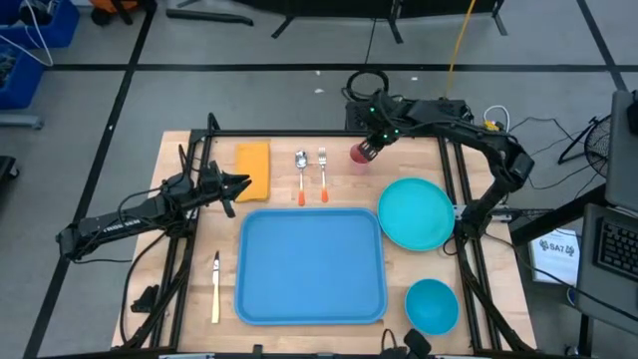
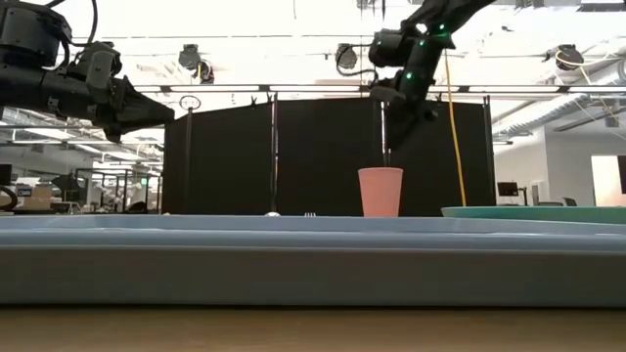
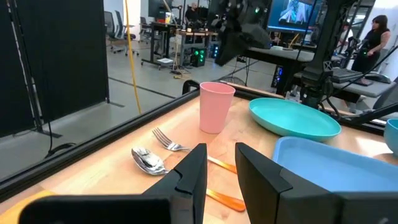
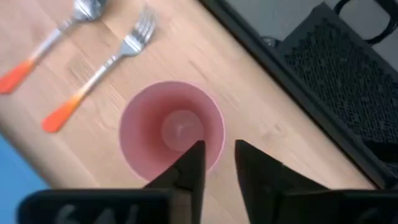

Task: Set up tray
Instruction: Put the pink cup on the blue tray

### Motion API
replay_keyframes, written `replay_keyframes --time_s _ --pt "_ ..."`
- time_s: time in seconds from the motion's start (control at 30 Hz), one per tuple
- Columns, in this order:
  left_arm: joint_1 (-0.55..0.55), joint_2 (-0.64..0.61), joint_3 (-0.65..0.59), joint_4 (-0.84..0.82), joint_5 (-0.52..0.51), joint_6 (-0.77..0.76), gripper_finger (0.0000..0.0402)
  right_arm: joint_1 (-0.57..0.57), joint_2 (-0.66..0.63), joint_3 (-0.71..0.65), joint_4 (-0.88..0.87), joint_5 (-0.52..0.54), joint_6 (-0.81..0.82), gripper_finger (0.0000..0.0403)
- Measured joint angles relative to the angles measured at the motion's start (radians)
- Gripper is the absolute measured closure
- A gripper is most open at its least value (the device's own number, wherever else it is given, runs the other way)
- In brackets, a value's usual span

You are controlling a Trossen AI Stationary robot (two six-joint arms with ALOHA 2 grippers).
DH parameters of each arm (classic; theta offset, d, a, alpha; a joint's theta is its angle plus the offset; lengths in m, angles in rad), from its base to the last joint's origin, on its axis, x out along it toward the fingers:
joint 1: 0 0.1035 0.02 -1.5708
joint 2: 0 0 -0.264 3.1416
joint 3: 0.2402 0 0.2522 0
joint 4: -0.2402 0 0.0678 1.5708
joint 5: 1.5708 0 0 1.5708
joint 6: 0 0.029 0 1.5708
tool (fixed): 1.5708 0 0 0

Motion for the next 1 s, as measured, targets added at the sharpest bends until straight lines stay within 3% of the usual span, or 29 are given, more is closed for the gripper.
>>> replay_keyframes --time_s 0.23,0.5,0.83,1.0 --pt "0.0 0.0 0.0 -0.002 0.003 -0.001 0.0314 0.009 0.066 0.0 0.001 0.002 0.017 0.0248" --pt "0.0 0.0 0.0 -0.013 0.003 -0.001 0.0314 0.008 0.118 0.0 0.009 0.004 0.015 0.023" --pt "0.0 0.0 0.0 -0.016 0.002 0.006 0.0314 0.009 0.138 -0.024 0.032 0.004 0.034 0.0268" --pt "0.0 0.0 0.0 -0.017 0.002 0.006 0.0314 0.006 0.138 -0.073 0.06 0.003 0.021 0.0325"
